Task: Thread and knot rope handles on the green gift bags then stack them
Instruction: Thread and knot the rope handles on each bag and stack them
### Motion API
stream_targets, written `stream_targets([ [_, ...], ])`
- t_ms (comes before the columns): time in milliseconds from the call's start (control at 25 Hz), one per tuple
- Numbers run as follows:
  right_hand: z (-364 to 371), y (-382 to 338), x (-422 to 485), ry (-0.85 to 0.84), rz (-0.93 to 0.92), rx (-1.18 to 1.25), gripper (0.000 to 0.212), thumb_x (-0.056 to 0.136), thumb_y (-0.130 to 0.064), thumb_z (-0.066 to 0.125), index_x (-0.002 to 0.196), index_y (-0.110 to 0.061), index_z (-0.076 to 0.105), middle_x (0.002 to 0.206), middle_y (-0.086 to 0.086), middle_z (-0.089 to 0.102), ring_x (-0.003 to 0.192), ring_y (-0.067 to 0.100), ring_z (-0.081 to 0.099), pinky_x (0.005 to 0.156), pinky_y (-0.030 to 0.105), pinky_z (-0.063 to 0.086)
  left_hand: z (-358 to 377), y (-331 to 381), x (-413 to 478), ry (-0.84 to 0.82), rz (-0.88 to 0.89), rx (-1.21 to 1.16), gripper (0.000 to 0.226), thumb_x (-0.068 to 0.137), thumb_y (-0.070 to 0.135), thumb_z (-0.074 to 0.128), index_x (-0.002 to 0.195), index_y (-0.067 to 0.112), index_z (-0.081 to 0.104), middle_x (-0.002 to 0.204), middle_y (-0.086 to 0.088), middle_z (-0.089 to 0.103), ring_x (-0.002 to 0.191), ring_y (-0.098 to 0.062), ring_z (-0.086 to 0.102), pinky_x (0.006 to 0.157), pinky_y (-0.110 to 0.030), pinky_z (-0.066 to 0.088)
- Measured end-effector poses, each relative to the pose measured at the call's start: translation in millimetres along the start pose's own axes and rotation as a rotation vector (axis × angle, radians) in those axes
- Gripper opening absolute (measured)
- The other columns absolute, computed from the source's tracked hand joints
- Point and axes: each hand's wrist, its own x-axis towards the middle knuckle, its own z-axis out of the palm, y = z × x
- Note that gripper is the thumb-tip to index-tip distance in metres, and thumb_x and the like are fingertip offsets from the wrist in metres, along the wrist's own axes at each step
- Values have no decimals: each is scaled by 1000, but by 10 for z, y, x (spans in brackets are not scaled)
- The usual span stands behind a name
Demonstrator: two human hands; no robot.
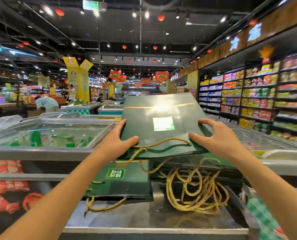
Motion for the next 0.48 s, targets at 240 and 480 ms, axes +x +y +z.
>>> stream_targets([
  [240,-249,626,32,-102,129,-125,70,91,-57,66,150,-24,48,154,4,48,137,27,49,101,34,42,633,207,353,-216,-7,120,86,90,48,68,158,24,23,162,2,31,143,-20,38,117,-36,33],
  [480,-166,1041,49,-197,192,-150,67,92,-61,61,147,-23,51,152,-1,51,137,21,50,104,32,40,942,177,460,-319,-51,272,79,93,55,59,157,26,25,161,2,33,139,-20,41,105,-30,39],
])
